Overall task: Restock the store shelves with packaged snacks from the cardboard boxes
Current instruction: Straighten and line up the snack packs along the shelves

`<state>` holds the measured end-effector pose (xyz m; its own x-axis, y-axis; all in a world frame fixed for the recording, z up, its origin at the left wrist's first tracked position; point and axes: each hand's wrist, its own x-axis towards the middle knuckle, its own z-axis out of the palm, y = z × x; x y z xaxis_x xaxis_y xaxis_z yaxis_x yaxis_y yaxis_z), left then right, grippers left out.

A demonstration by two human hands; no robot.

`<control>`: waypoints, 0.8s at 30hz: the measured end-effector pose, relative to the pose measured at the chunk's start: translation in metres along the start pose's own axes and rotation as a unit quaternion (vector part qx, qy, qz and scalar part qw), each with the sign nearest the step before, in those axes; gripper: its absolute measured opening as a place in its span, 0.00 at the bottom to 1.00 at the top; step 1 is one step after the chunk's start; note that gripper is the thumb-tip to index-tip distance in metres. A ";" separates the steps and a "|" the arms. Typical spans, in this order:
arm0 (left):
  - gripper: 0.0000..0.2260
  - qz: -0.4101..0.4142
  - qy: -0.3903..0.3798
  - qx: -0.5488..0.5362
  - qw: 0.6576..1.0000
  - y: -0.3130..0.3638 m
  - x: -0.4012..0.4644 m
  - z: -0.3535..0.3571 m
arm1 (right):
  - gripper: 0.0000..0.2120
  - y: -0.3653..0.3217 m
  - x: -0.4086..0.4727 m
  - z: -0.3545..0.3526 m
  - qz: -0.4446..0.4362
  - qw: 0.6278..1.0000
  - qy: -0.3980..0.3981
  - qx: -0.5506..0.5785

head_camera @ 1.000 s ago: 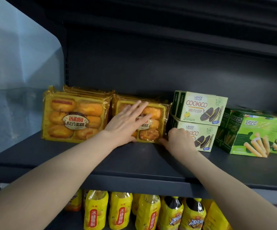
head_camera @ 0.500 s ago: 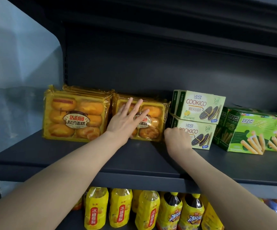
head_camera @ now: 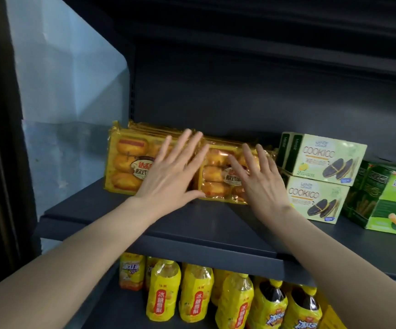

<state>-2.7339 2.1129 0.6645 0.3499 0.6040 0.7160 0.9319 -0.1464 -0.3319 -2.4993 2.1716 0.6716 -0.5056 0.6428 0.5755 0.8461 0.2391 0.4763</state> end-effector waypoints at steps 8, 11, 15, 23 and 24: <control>0.60 -0.062 -0.112 0.009 0.992 -0.066 -0.027 0.020 | 0.54 -0.011 0.029 0.017 -0.074 0.997 -0.020 -0.005; 0.59 -0.054 -0.112 0.009 0.992 -0.062 -0.021 0.032 | 0.53 -0.022 0.034 0.022 -0.067 0.997 -0.033 -0.007; 0.59 -0.049 -0.094 0.000 0.994 -0.062 -0.023 0.029 | 0.53 -0.028 0.034 0.018 -0.056 0.998 -0.014 -0.001; 0.62 -0.070 -0.115 0.005 0.991 -0.085 -0.034 0.028 | 0.59 -0.019 0.028 0.031 -0.036 0.999 -0.012 0.024; 0.62 -0.066 -0.115 0.007 0.991 -0.086 -0.033 0.027 | 0.59 -0.019 0.029 0.031 -0.038 0.999 -0.015 0.023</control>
<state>-2.8279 2.1268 0.6523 0.1915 0.7806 0.5950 0.9662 -0.0434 -0.2540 -2.5244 2.2084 0.6588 -0.5639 0.6423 0.5191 0.8129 0.3210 0.4859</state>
